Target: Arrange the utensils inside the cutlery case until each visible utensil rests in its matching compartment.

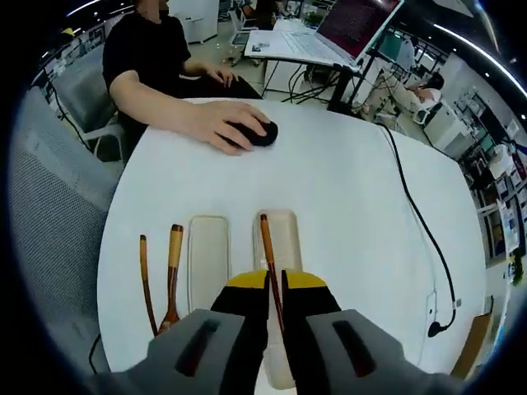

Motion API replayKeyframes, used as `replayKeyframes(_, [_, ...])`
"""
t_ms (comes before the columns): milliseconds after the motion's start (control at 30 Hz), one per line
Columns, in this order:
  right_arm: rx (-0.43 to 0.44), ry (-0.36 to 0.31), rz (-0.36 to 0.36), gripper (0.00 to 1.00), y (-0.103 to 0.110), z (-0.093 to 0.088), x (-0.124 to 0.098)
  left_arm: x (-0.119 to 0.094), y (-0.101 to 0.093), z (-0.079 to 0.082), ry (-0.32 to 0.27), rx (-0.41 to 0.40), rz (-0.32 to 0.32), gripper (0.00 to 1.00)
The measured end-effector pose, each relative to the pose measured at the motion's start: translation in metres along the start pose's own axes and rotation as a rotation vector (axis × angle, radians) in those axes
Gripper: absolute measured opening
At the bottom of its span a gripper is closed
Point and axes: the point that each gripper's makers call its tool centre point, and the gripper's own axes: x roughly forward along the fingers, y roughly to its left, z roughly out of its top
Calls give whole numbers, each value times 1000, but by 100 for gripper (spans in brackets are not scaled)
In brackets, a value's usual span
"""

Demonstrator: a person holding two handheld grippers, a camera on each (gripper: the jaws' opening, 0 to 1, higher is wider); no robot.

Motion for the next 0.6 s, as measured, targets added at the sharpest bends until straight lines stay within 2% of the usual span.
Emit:
replayKeyframes(167, [24,-28,-18,0,5,-1,-13,-6,-6,0,-11,16,5,88])
replayKeyframes(300, [46,-46,-27,2,9,-2,-22,-11,-6,5,-48,20,15,91])
replayKeyframes(600, [80,-73,-49,5,23,-5,-41,-6,-11,5,-58,13,4,91])
